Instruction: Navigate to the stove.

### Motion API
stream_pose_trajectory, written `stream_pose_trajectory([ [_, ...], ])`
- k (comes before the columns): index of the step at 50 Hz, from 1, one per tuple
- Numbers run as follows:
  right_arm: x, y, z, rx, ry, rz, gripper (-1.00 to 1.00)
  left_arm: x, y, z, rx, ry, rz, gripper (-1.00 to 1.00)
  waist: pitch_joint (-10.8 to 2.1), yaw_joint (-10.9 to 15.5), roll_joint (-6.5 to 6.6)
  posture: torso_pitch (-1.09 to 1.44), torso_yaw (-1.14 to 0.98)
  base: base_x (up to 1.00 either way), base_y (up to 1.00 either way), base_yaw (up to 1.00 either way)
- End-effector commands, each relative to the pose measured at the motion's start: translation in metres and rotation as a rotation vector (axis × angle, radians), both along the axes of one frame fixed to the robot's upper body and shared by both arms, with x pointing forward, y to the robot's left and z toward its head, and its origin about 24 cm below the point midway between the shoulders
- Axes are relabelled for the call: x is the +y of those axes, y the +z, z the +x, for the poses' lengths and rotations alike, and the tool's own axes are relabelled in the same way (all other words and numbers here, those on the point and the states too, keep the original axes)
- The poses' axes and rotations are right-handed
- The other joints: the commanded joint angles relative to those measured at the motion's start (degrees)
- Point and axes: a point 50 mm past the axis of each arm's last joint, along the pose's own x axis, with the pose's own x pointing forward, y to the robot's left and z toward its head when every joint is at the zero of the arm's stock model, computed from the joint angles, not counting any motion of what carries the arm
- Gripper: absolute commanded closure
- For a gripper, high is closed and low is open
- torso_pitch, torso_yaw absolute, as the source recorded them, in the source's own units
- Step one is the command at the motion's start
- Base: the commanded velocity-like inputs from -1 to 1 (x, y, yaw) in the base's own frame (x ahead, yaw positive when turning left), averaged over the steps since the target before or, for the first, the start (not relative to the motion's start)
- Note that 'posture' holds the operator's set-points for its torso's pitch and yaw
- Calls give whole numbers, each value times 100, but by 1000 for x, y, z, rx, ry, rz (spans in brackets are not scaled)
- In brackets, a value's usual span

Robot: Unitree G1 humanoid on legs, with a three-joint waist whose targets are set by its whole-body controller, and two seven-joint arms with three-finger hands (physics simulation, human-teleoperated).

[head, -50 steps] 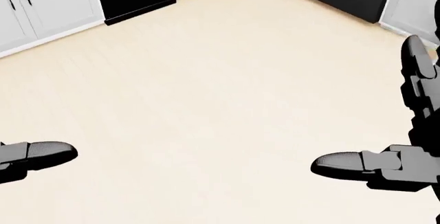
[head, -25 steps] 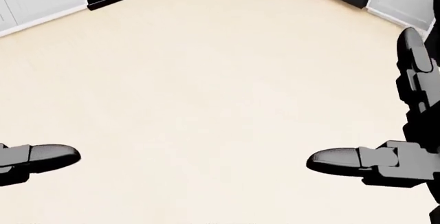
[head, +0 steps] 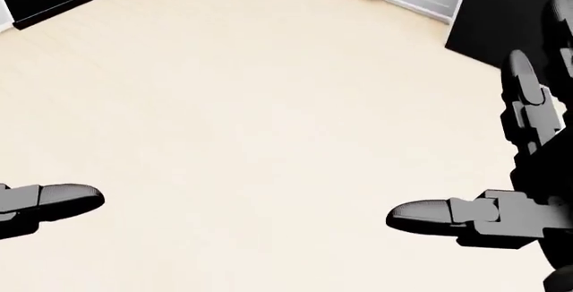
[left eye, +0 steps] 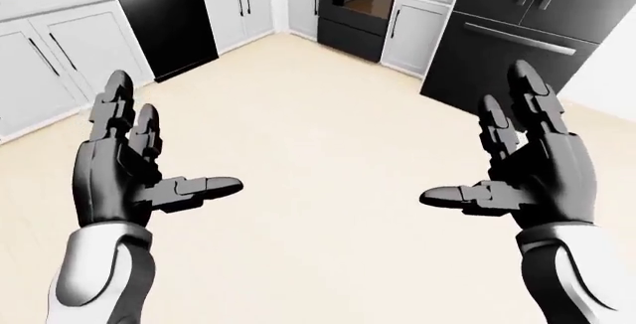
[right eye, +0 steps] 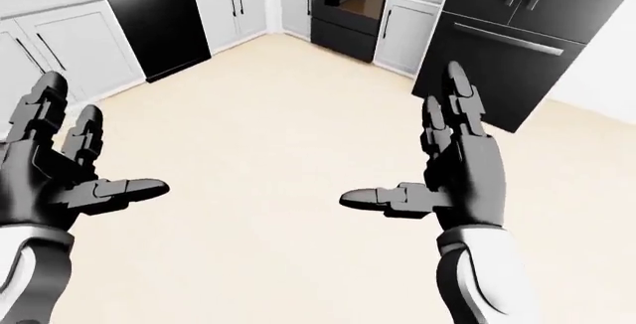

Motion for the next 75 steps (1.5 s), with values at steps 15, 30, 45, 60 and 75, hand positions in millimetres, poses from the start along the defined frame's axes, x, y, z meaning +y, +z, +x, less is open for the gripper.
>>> stream_pose_trajectory([
  [15, -3, 8, -3, -58, -32, -13, -100, -5, 12, -5, -82, -21, 21, -100, -157, 58, -275, 0, 0, 17, 0, 0],
  [30, -5, 9, -4, -58, -40, -14, -100, -6, 12, -4, -82, -22, 19, -100, -144, 10, 305, 0, 0, 18, 0, 0],
  [45, -3, 8, -4, -56, -40, -19, -100, -5, 10, -4, -78, -19, 20, -100, -214, 49, -295, 0, 0, 18, 0, 0],
  [60, -4, 8, -5, -57, -42, -19, -100, -3, 10, -4, -82, -11, 21, -100, -162, -25, 453, 0, 0, 18, 0, 0],
  [75, -6, 8, -3, -54, -46, -15, -100, -5, 9, -3, -78, -14, 25, -100, -189, -12, -244, 0, 0, 18, 0, 0],
])
